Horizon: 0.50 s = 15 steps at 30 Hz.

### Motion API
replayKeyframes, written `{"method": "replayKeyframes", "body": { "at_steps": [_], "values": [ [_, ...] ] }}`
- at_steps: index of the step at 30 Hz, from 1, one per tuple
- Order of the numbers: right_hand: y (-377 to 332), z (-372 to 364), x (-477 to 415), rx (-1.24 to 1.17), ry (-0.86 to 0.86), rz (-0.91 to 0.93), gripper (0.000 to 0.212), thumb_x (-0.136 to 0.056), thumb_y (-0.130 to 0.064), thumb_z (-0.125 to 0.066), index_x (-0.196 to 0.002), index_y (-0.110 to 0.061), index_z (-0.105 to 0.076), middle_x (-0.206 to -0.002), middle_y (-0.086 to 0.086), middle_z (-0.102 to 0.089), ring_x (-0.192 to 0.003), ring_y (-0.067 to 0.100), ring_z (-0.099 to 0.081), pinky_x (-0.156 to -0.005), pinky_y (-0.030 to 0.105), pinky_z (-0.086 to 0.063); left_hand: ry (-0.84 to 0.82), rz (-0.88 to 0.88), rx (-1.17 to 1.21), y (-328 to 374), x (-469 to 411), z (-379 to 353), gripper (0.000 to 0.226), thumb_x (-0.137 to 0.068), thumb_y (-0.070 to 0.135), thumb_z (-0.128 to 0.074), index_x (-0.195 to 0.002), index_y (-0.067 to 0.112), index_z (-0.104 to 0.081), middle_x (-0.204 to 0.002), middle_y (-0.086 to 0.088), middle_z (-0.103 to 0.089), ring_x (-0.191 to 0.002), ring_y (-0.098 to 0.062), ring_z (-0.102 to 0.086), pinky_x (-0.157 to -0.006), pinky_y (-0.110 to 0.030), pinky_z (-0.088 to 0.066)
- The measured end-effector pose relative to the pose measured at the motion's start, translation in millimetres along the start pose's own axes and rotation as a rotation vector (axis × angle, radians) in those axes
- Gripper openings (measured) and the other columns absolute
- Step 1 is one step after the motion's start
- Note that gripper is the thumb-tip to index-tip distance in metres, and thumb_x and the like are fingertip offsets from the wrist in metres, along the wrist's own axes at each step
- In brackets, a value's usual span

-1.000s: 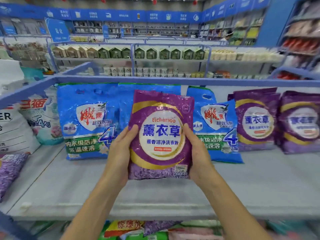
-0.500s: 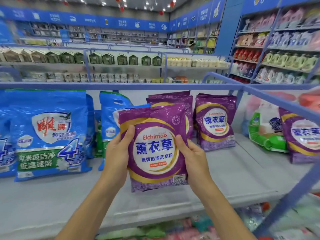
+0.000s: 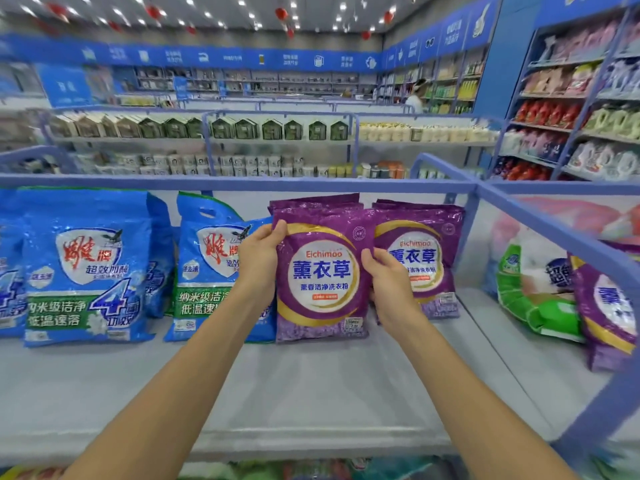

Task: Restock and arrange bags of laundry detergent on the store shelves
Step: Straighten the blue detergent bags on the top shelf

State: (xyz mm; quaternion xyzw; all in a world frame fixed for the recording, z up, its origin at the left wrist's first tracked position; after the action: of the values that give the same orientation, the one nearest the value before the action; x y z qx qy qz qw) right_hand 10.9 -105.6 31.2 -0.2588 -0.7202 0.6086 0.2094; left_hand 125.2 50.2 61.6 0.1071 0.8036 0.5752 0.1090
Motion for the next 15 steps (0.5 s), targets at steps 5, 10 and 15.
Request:
{"method": "replayKeyframes", "body": {
  "at_steps": [5,10,15],
  "values": [
    [9.1,-3.0,-25.6,-0.027,0.021,-0.030,0.017,-0.101,-0.028,-0.063,-0.111,-0.016,-0.069,-0.106,0.006,-0.078,-0.102,0.028,-0.074,-0.094,0.052,-0.059,0.059,0.077,0.110,1.1,-19.7,-5.5,0.012,-0.096,0.018,-0.069,-0.088,0.009,-0.070,-0.073,-0.006,-0.076,-0.069,-0.021,-0.074,-0.067,-0.035,-0.060],
    [11.2,15.8,-5.1,0.108,-0.060,-0.026,0.030,-0.091,-0.021,-0.076,-0.118,-0.022,-0.064,-0.112,-0.001,-0.075,-0.099,0.013,-0.074,-0.076,0.025,-0.060,0.008,0.061,-0.077,-11.4,-10.5,5.0,0.028,-0.097,0.025,-0.068,-0.120,0.010,-0.067,-0.104,-0.008,-0.078,-0.094,-0.027,-0.076,-0.085,-0.044,-0.062],
    [38.9,29.9,16.0,0.432,-0.206,-0.088,0.069,-0.068,-0.016,-0.095,-0.124,-0.021,-0.056,-0.114,-0.006,-0.070,-0.103,0.007,-0.067,-0.072,0.016,-0.054,-0.084,0.043,-0.285,-27.5,35.7,34.6,0.051,-0.084,0.004,-0.079,-0.127,0.021,-0.056,-0.114,0.005,-0.073,-0.098,-0.009,-0.073,-0.074,-0.022,-0.060]
  ]
}}
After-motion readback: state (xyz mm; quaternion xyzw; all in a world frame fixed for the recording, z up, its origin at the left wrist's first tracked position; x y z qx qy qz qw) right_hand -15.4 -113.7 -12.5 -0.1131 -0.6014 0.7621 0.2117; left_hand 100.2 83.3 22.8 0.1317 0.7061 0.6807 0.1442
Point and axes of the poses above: each hand's wrist, its own x-axis away from the middle knuckle, its own z-axis out of the back of the hand, y = z × x, the point moved 1 cm from there along -x, towards the middle knuckle
